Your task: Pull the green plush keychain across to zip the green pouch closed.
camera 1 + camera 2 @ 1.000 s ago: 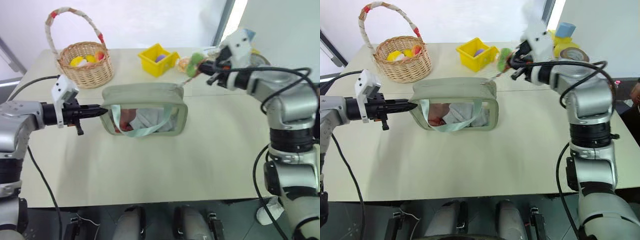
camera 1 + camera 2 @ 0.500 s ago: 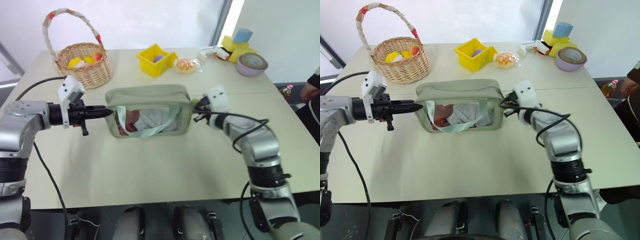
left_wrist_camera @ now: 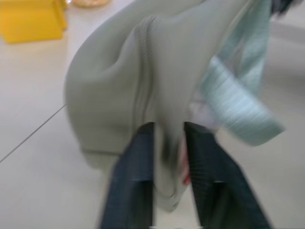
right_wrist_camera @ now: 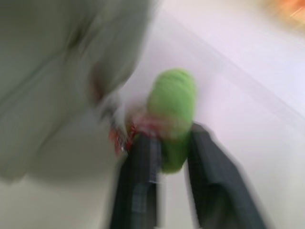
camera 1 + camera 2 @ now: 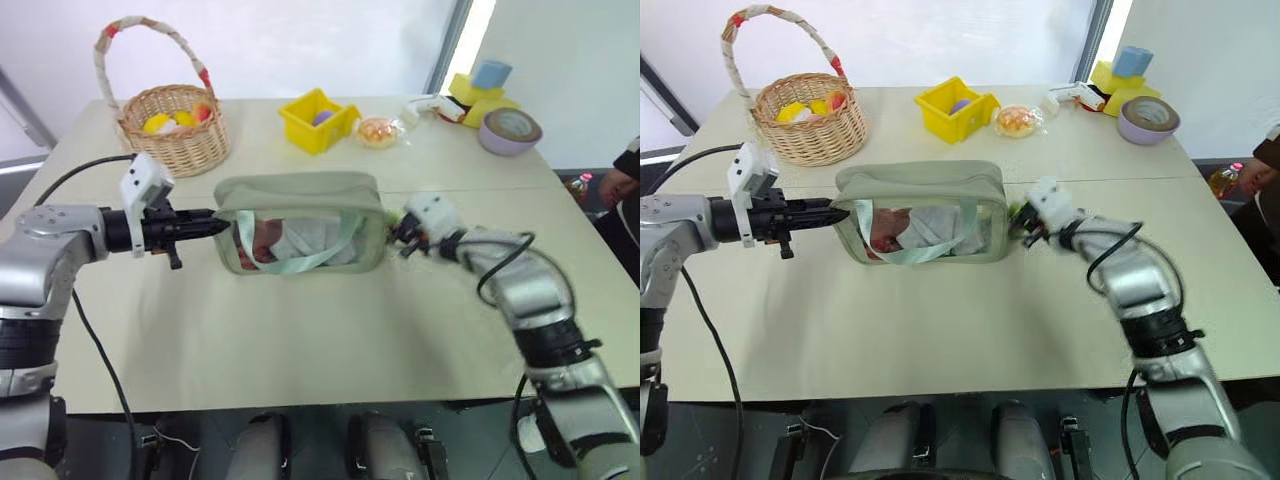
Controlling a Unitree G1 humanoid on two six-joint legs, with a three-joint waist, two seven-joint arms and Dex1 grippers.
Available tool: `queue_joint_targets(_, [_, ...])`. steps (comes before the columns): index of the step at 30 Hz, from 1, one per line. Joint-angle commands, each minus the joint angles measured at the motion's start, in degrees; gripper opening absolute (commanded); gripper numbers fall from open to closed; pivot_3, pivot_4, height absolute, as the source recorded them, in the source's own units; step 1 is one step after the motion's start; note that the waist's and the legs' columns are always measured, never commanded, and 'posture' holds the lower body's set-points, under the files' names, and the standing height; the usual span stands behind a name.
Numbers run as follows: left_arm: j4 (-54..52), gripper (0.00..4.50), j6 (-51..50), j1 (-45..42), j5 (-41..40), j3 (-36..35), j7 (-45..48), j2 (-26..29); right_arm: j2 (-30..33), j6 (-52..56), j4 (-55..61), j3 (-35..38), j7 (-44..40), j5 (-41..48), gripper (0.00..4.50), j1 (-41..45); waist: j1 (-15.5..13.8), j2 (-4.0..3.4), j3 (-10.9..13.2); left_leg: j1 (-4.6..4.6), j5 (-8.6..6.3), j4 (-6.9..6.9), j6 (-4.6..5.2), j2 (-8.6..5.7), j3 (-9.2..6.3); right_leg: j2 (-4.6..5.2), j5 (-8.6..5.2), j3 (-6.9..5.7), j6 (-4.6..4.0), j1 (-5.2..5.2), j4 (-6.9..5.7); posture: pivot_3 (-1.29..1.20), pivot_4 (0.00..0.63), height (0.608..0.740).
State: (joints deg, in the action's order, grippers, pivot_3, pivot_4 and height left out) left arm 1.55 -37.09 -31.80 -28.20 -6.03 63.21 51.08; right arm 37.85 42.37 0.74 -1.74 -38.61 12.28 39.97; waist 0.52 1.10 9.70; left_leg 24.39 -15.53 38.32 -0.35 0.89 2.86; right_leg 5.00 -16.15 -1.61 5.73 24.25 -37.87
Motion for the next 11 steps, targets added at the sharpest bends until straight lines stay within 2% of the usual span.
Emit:
queue_joint_targets(1, [0.11, 2.87, -1.3, -2.95, -2.57, -3.31, 1.61, 1.93, 6.57, 4.63, 2.49, 6.58, -10.34, 8.7, 2.9, 4.91, -0.06, 0.02, 0.01, 0.02, 0.0, 0.0, 0.0, 0.0, 0.0, 0.0, 0.0, -0.01, 0.0, 0.01, 0.01, 0.0, 0.15, 0.739])
queue_joint_targets(4, [2.41, 4.32, -2.22, -5.03, -3.43, -5.0, 2.29, 3.73, 11.93, 6.72, 4.61, 6.28, -17.06, 12.32, 4.37, 6.28, 0.14, 0.04, 0.0, 0.01, -0.04, -0.01, 0.06, 0.02, -0.03, -0.03, 0.0, -0.05, 0.0, -0.02, 0.1, 0.0, 0.15, 0.739])
queue_joint_targets(7, [3.82, 4.44, -4.06, -6.13, -2.85, -5.34, 1.14, 5.44, 13.68, 10.29, 6.97, 7.13, -19.63, 16.43, 4.48, 7.63, 0.67, 0.02, 0.0, -0.05, -0.04, -0.02, 0.08, 0.03, 0.05, -0.04, 0.0, -0.01, 0.0, -0.02, 0.11, 0.0, 0.15, 0.739])
queue_joint_targets(11, [2.98, 4.44, -2.69, -4.65, -3.46, -7.03, 2.31, 6.26, 12.69, 11.38, 8.62, 7.8, -17.78, 18.02, 4.48, 9.24, 0.56, -0.01, 0.01, -0.05, -0.04, -0.05, 0.07, 0.06, 0.07, -0.06, 0.0, -0.01, 0.0, 0.03, 0.07, 0.0, 0.15, 0.739])
